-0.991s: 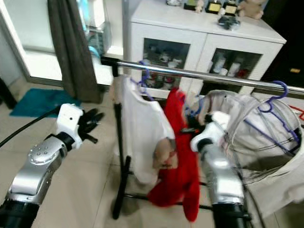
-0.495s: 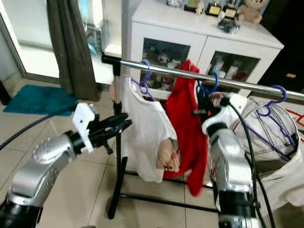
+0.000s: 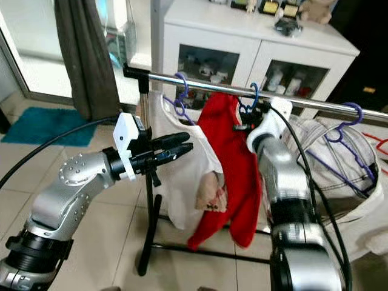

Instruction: Hang hanger

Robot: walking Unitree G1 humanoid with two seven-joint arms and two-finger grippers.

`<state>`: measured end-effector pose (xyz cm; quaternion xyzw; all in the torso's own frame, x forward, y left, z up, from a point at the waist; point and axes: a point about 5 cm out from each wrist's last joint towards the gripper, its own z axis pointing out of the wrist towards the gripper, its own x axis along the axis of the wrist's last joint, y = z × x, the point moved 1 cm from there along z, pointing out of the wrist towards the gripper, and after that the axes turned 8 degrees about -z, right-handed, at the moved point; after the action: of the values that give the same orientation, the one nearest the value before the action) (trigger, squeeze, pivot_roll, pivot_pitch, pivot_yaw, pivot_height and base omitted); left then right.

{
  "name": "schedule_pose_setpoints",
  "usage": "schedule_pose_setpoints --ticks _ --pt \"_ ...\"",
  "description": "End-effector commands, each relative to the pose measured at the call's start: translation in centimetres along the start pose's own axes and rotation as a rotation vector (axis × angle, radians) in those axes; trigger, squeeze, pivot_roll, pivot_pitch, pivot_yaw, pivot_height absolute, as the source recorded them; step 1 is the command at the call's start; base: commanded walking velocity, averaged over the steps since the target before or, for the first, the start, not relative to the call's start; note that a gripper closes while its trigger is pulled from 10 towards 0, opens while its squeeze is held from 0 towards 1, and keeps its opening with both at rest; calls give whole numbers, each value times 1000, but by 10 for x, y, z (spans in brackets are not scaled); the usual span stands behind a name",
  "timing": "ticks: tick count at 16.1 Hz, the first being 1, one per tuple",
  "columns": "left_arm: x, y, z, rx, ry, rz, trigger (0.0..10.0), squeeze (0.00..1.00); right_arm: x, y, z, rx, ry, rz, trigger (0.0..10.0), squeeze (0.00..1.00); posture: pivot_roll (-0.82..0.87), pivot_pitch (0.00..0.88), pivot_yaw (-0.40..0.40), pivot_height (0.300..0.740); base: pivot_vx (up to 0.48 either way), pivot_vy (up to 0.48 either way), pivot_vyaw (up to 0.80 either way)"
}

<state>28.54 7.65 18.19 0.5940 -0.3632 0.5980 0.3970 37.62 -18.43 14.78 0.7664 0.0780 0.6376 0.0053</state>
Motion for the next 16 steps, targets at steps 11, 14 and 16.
schedule_pose_setpoints --ticks 11,14,16 --pt "-6 -26 -3 236 -41 18 10000 0 2 4 -16 102 70 110 10000 1000 0 0 -102 740 0 0 0" --pt "-10 -36 -17 390 -7 4 10000 0 9 3 -40 193 154 74 10000 1000 -9 0 -100 740 0 0 0" --pt "-12 -37 -24 461 20 -14 10000 0 12 0 -55 204 211 67 10000 1000 -12 0 -105 740 0 0 0"
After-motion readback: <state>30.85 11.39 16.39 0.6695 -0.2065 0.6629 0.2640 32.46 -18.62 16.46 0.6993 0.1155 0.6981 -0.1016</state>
